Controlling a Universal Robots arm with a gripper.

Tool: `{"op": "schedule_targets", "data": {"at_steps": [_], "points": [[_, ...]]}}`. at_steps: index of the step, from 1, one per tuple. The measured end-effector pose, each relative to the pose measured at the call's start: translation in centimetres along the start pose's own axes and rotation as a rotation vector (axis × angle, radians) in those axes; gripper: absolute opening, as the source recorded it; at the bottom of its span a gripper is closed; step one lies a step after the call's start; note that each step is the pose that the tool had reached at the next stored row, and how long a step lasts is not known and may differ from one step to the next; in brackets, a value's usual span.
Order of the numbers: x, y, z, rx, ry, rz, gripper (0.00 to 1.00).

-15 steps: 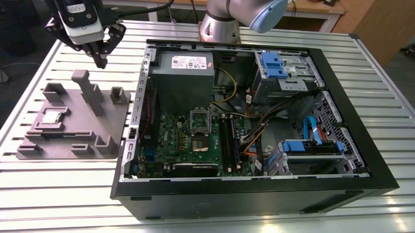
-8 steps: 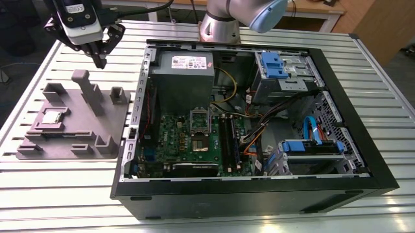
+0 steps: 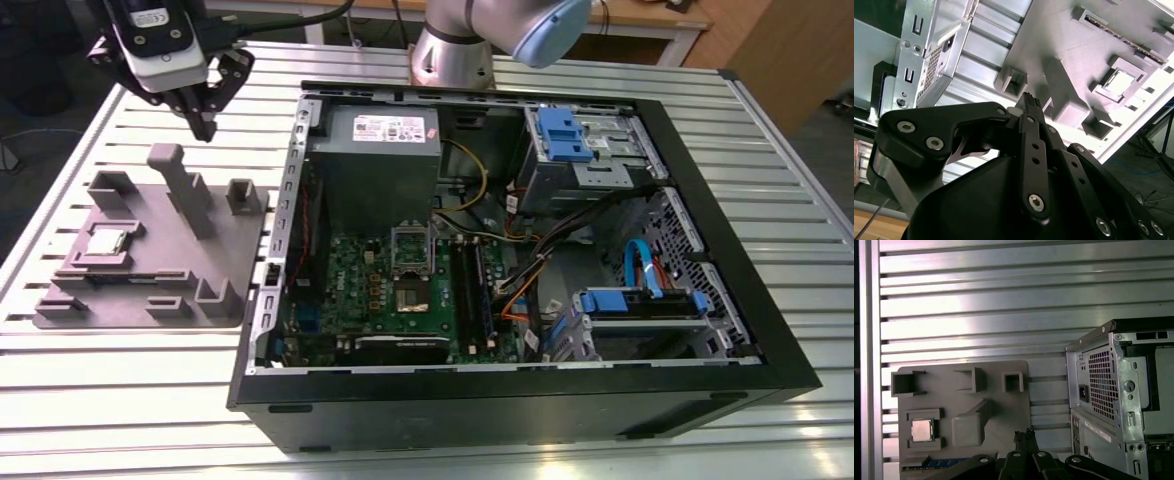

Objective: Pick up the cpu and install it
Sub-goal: 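Reach for the cpu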

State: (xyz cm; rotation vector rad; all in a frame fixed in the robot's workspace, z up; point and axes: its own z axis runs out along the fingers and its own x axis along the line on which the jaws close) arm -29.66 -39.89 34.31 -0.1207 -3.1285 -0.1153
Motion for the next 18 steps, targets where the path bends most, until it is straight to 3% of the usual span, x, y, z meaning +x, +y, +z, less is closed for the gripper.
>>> {"op": "schedule_targets", "data": {"at_steps": [18], "points": [[1.78,-0.15,0.12,0.0001,0.0001,0.0,0.1]]}}
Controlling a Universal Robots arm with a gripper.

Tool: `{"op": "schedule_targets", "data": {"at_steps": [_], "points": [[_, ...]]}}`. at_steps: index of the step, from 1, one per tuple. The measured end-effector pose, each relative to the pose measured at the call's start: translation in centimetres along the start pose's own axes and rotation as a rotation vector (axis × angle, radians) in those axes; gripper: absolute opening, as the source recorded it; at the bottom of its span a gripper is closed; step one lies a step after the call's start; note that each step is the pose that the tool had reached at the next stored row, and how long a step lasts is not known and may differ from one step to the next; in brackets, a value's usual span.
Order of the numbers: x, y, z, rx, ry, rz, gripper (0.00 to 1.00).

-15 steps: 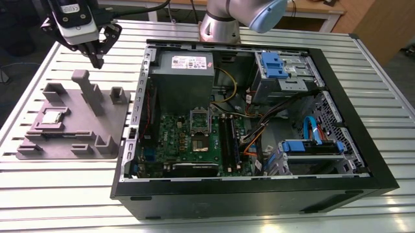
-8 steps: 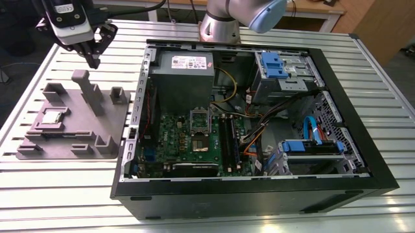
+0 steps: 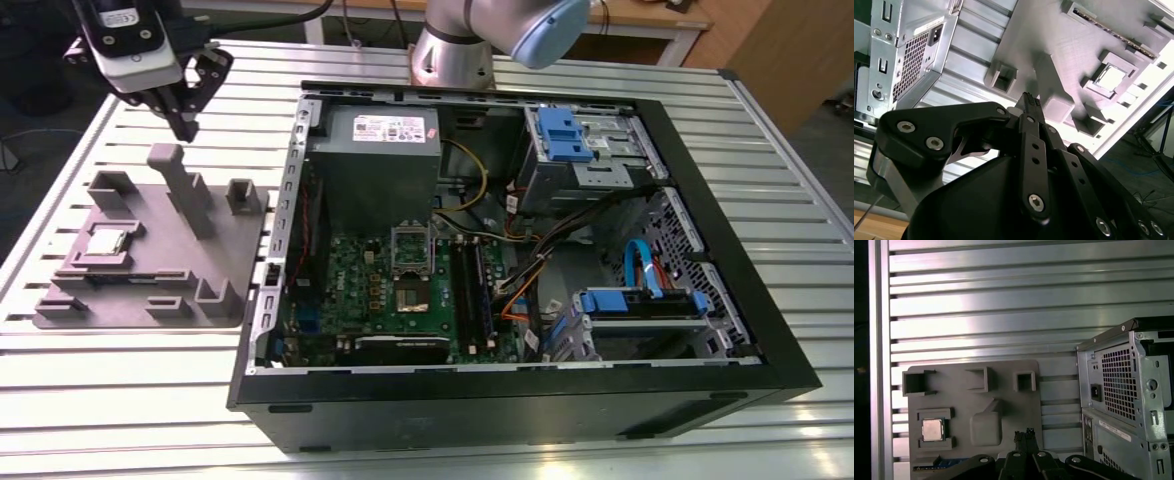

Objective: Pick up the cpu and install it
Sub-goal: 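Reach for the cpu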

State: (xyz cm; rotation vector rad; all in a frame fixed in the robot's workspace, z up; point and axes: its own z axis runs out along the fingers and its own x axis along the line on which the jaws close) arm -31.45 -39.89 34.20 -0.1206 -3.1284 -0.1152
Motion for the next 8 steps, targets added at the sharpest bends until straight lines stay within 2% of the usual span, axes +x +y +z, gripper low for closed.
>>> {"op": "schedule_targets", "data": {"at_steps": [8], "points": [[0.55,-0.05,0.09,-0.0001,0.0002,0.0,0.1]]}}
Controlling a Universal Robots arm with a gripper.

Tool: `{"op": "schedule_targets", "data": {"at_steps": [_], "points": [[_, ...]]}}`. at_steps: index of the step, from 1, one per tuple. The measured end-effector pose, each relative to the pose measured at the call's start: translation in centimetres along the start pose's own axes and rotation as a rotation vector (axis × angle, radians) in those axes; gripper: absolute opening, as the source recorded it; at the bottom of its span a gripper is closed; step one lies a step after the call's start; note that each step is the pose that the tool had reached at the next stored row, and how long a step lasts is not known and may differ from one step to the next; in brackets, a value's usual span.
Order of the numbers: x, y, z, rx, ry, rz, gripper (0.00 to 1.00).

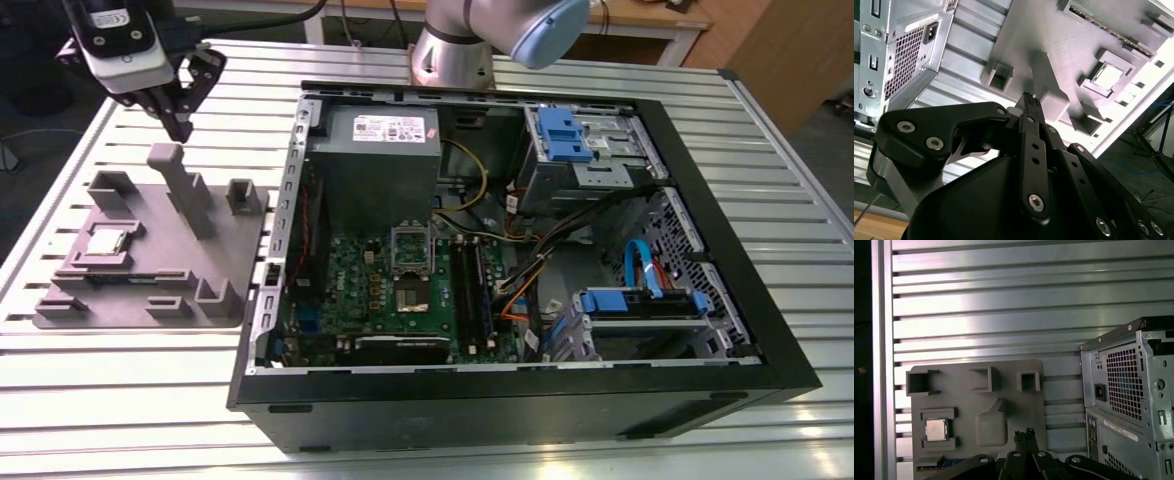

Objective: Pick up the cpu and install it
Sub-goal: 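Reach for the cpu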

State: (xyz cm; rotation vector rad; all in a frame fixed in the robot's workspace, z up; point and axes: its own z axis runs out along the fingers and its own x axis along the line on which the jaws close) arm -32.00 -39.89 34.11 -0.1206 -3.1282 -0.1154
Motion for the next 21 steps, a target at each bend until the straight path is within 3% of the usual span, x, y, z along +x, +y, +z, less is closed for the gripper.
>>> {"op": "schedule_targets", "data": {"at_steps": [21], "points": [[1.08,-0.09,0.13,0.0001,0.0004,0.0,0.1]]}}
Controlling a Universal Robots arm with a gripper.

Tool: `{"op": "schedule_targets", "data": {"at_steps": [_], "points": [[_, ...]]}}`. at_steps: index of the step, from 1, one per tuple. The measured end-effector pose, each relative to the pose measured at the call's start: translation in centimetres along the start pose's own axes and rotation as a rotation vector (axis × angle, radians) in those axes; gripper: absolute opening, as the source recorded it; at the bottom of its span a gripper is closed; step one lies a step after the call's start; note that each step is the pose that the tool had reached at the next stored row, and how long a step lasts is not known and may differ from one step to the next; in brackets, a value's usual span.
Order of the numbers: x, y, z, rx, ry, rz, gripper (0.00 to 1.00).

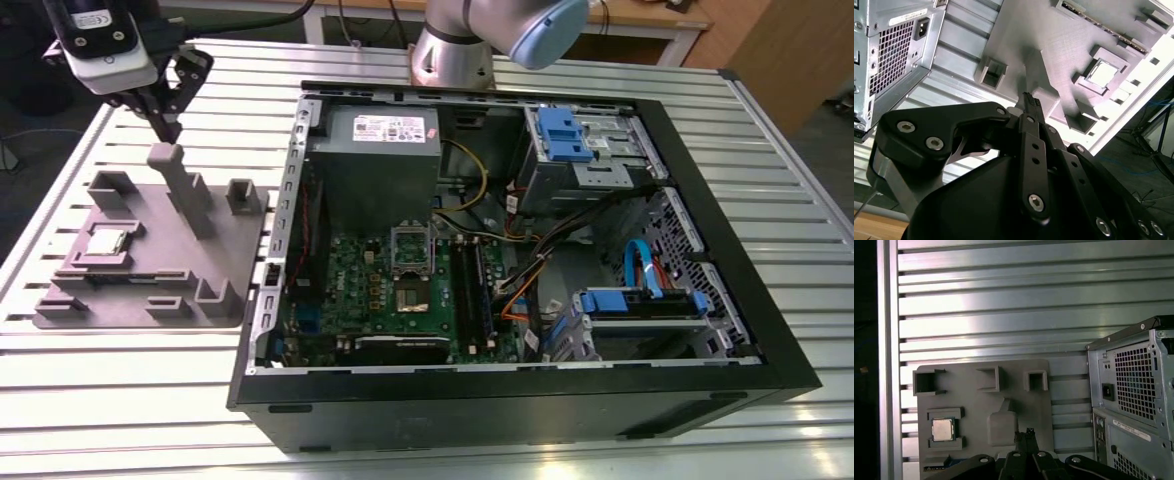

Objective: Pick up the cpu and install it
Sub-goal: 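Reach for the cpu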

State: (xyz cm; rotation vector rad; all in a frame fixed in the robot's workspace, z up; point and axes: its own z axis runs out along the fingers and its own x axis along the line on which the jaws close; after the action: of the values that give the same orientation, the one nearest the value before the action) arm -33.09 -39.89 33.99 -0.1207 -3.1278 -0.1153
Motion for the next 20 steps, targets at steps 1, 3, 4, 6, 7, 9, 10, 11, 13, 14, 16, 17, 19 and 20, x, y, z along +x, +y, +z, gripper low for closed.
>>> {"op": "schedule_targets", "data": {"at_steps": [1,3,4,6,7,9,10,11,13,14,16,17,19,20], "points": [[0.06,-0.01,0.01,0.0,-0.0001,0.0,0.1],[0.2,-0.02,0.01,0.0,0.0,0.0,0.1],[0.27,-0.02,0.02,0.0001,0.0,0.0,0.1],[0.42,-0.04,0.03,0.0001,0.0,0.0,0.1],[0.51,-0.04,0.04,0.0,0.0,0.0,0.1],[0.68,-0.06,0.05,0.0,0.0,0.0,0.1],[0.76,-0.06,0.06,0.0,0.0,0.0,0.1],[0.85,-0.07,0.07,0.0,0.0,0.0,0.1],[1.02,-0.09,0.08,0.0,0.0,0.0,0.1],[1.12,-0.09,0.09,0.0,0.0,0.0,0.1],[1.32,-0.11,0.11,0.0,0.0,0.0,0.1],[1.42,-0.12,0.11,0.0,-0.0001,0.0,0.1],[1.59,-0.13,0.13,0.0,0.0,0.0,0.1],[1.68,-0.14,0.13,0.0,0.0,0.0,0.1]]}}
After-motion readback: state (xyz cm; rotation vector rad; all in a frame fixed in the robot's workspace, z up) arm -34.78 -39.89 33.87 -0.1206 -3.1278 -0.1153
